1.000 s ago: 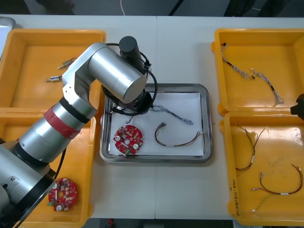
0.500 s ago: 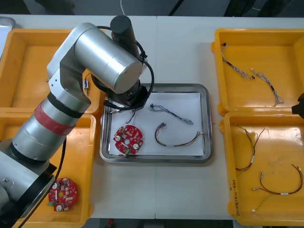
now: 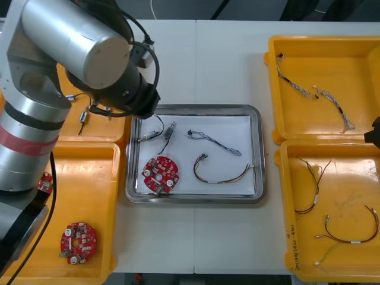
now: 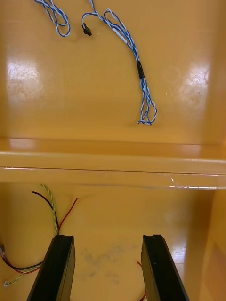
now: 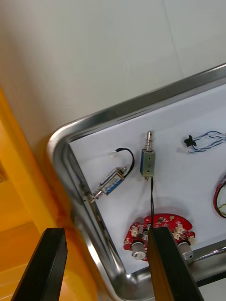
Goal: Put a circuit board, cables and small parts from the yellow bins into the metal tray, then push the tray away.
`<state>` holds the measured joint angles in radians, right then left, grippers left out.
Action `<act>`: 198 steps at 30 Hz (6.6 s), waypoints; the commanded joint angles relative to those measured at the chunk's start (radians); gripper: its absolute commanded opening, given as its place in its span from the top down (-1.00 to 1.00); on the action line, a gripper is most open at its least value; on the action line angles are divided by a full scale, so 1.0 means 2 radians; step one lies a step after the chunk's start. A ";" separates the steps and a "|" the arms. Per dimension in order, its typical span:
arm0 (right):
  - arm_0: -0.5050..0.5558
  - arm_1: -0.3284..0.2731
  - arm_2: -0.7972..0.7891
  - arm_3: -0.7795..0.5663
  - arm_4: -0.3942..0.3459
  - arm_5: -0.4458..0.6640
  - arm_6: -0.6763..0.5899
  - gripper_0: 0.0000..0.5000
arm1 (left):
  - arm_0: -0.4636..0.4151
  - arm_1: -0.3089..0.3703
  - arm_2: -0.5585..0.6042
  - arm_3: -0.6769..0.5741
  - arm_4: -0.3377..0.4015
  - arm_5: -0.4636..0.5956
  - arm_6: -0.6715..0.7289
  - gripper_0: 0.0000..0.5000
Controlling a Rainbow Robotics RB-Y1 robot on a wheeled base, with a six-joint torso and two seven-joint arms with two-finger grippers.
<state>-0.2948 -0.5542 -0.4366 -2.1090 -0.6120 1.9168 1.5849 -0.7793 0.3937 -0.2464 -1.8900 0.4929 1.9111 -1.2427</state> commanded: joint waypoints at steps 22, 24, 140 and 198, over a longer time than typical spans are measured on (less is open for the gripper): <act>0.019 -0.018 -0.035 -0.017 -0.018 0.002 -0.023 -0.83 | 0.108 0.166 0.161 -0.113 0.109 0.004 0.055 -1.00; 0.019 -0.018 -0.035 -0.017 -0.018 0.002 -0.023 -0.83 | 0.126 0.177 0.173 -0.127 0.111 0.004 0.056 -1.00; -0.284 0.040 0.726 0.047 -0.008 -0.107 0.097 -1.00 | 0.311 0.237 0.306 -0.172 0.240 0.004 0.069 -1.00; -0.215 0.103 0.784 0.095 0.127 -0.119 0.091 -1.00 | 0.311 0.237 0.306 -0.172 0.240 0.004 0.069 -1.00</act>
<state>-0.7301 -0.3713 1.1235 -1.8726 -0.3566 1.6571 1.7811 -0.1713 0.8289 0.3693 -2.2036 0.9651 1.9133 -1.1553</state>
